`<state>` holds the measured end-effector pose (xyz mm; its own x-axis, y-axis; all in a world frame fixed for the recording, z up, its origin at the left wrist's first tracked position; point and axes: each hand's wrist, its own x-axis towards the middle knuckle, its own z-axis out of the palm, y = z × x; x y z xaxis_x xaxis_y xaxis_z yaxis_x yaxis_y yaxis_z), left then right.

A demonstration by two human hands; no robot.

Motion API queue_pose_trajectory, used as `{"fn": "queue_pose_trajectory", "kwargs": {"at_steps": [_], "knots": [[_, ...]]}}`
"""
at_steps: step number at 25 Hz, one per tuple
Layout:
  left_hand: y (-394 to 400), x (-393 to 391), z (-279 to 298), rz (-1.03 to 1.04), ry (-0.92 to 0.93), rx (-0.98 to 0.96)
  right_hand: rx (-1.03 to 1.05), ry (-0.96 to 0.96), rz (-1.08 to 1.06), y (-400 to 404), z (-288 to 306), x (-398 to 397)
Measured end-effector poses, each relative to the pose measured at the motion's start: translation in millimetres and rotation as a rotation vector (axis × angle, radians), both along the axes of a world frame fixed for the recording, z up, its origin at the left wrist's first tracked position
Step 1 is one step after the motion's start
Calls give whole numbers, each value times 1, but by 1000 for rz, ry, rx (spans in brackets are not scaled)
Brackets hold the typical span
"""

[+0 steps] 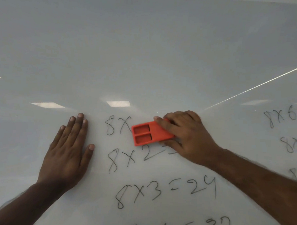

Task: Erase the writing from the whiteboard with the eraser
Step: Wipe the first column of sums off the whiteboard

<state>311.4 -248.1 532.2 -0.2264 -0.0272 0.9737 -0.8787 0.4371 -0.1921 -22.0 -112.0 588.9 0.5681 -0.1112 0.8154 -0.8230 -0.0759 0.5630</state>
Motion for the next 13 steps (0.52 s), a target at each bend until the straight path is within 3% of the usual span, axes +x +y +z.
{"fn": "queue_pose_trajectory", "kwargs": {"at_steps": [2,7,13], "knots": [[1,-1,-1,0,4,-7,-47,-17,-33,3,13,-10],[4,-1,-1,-2,7,21,-93,-321,83,-15,34,34],[2,1,-5,1,19,25,-3,83,39,-19,4,39]]}}
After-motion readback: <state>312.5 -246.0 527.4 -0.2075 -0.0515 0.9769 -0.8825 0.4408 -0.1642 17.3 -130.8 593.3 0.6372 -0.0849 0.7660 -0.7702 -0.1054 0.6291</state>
